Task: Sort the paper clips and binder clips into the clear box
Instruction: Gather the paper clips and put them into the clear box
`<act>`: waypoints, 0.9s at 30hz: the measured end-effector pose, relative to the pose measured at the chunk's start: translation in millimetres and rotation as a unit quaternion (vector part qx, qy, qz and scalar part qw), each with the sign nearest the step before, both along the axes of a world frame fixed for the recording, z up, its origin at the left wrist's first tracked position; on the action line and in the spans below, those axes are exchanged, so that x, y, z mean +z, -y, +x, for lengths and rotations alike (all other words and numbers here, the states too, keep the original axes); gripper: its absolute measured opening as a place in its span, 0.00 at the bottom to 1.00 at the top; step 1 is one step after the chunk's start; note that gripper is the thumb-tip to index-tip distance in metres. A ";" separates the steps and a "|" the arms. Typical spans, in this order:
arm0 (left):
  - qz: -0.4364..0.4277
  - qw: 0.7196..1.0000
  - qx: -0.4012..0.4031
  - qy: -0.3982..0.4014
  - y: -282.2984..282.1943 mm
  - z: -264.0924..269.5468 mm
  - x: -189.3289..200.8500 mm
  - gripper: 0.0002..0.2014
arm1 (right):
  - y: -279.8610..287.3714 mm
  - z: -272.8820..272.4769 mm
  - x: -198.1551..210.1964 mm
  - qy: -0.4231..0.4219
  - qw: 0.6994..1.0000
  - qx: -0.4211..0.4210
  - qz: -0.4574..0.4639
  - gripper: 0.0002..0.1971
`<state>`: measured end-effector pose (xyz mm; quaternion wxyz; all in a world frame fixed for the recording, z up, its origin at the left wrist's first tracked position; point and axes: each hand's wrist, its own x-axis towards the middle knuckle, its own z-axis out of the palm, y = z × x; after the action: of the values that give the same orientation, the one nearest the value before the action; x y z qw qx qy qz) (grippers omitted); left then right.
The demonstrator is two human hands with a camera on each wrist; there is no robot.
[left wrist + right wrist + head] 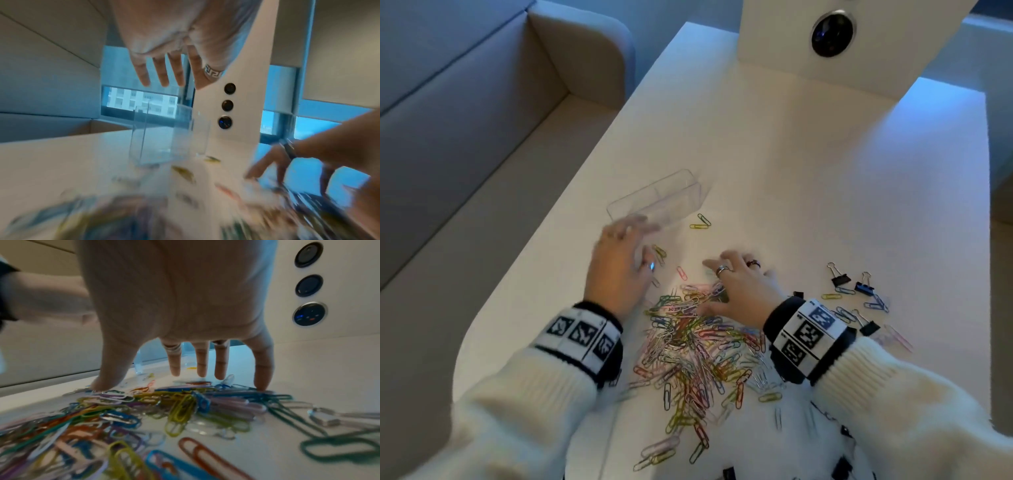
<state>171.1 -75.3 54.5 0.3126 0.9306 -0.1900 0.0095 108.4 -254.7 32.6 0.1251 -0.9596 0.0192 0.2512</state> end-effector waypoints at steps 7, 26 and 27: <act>0.162 0.981 0.032 -0.103 12.7 65.6 7.6 0.42 | -17.4 -7.0 -8.8 -0.027 0.998 -0.023 0.047 0.38; 0.022 0.983 0.067 -0.171 -1.3 61.7 -22.7 0.30 | 10.4 -3.3 10.2 0.034 0.973 -0.148 0.172 0.13; 0.013 0.983 0.073 -0.170 -1.7 61.0 -23.3 0.30 | 11.5 1.9 16.8 0.057 0.971 -0.145 0.183 0.12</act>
<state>232.1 -73.6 31.2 0.3268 0.9340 -0.0662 -0.1286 110.3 -266.2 49.4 0.3346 -0.9202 0.1046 0.1741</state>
